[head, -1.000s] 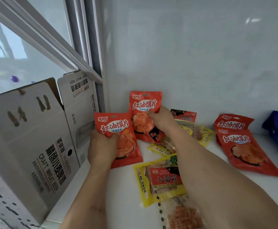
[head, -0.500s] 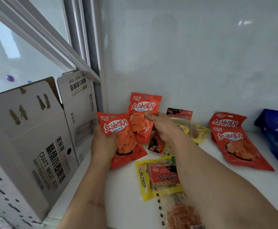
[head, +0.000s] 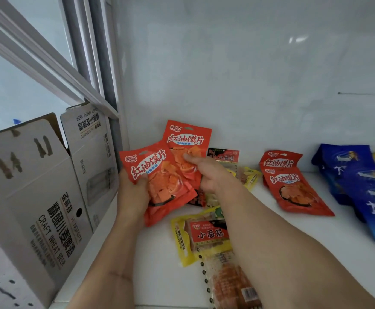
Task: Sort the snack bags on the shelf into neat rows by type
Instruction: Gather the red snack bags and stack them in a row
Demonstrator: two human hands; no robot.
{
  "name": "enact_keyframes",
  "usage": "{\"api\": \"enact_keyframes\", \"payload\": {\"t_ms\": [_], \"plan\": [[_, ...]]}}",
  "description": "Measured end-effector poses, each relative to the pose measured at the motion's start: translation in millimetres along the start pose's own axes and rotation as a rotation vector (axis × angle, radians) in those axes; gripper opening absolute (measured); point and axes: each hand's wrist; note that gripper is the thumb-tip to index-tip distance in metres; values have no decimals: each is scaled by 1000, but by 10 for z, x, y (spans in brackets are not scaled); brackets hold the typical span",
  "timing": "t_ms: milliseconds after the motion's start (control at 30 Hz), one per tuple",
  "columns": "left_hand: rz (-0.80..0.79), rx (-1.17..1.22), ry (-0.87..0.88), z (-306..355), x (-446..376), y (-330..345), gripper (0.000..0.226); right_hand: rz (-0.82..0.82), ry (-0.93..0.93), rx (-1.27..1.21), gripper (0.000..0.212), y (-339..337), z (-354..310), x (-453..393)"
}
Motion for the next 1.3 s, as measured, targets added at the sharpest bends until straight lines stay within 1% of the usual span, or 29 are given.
{"api": "enact_keyframes", "payload": {"t_ms": [100,200,300,367,400,467,500,567,667,733,800,867,933,1000,1067,1133,1300], "plan": [[-42,142,-111,30,20,7,28,63,-45,10,15,-34,-56,130],[-127,227,-221,104,69,42,25,139,-103,23,19,-138,-134,289],[-217,297,-301,268,178,128,16,235,-193,31,21,-319,-230,454],[-258,313,-306,371,275,215,18,290,-262,50,31,-509,-313,576],[-279,316,-292,416,341,268,20,316,-297,71,33,-627,-349,635],[-326,315,-249,487,508,404,20,359,-380,120,25,-883,-418,780],[-339,290,-230,495,611,484,20,383,-425,141,21,-1018,-444,867],[-350,214,-183,455,835,651,18,433,-497,191,20,-1310,-475,1027],[-391,85,-117,337,1173,910,23,516,-522,299,20,-1763,-455,1246],[-399,-3,-76,255,1385,1077,25,560,-513,352,22,-2055,-406,1361],[-387,-61,-38,175,1602,1244,20,581,-473,395,18,-2313,-334,1442],[-403,-106,-41,104,1837,1401,20,585,-394,431,13,-2538,-236,1453],[-428,-158,-69,29,2052,1541,22,568,-342,443,13,-2720,-143,1402],[-433,-256,-80,-35,2221,1650,20,562,-342,477,10,-2829,-78,1351],[-423,-381,-47,-75,2322,1735,19,580,-358,561,10,-2885,-46,1310],[-386,-479,-3,-87,2367,1813,20,597,-373,631,14,-2907,-28,1287],[-308,-694,53,-59,2423,1997,16,615,-422,694,23,-2913,-13,1256]]}}
Point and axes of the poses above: each hand's wrist, its own x-axis away from the middle knuckle, its own y-axis out of the palm, z = x × y, and after that the axes turned 2 degrees about z, right-handed
